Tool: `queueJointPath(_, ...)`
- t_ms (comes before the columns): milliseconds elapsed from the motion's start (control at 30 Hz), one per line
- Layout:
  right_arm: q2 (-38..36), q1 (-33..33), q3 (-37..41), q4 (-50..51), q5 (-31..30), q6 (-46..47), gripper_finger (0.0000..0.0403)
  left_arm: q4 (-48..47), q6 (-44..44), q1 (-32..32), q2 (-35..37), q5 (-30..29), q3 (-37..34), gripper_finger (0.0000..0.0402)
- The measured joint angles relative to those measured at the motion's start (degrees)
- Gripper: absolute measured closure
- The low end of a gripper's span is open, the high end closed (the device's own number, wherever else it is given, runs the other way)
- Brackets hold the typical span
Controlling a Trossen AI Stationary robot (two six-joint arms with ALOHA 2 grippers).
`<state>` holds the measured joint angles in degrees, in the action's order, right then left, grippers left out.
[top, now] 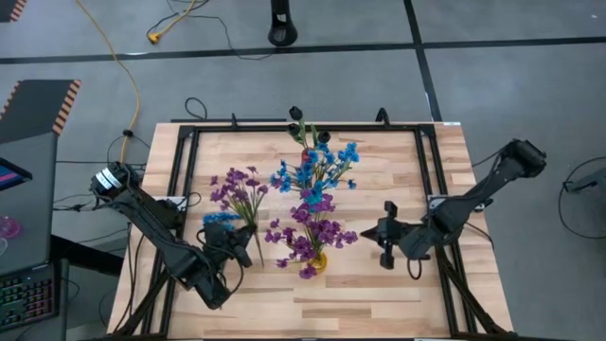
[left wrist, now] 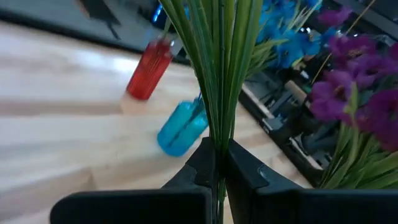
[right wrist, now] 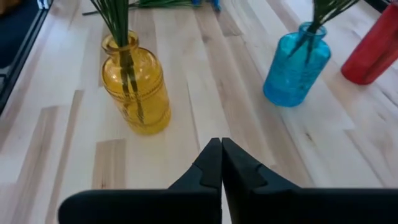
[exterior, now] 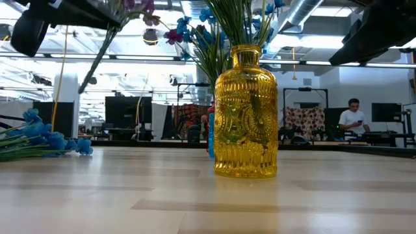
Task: Sort flowers into vase by color
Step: Put the violet flower into the yellow crystal vase
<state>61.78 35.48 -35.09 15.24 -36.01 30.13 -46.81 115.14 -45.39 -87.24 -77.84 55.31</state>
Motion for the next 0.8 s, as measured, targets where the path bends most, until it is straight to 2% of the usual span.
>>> queueJointPath(167,3.3,0.0,0.0,-2.78,0.0,-0.06,0.0374,3.51,-6.57,0.01,0.0,-1.27,0.0,0.0401)
queueJointPath(333,5.24,0.0,0.0,-4.96,0.0,-0.16,0.0368,15.58,-23.79,-0.86,0.0,-3.49,0.03,0.0401)
queueJointPath(567,5.85,-1.27,0.0,-6.07,0.09,-0.16,0.0374,33.79,-47.88,-2.59,0.0,-3.58,0.04,0.0401)
queueJointPath(700,5.85,-2.67,0.0,-6.55,0.09,-0.18,0.0371,42.04,-59.76,-2.95,0.0,-3.57,0.07,0.0401)
queueJointPath(800,5.85,-3.68,0.0,-6.74,0.13,-0.18,0.0369,46.11,-65.28,-2.7,0.0,-2.88,0.07,0.0401)
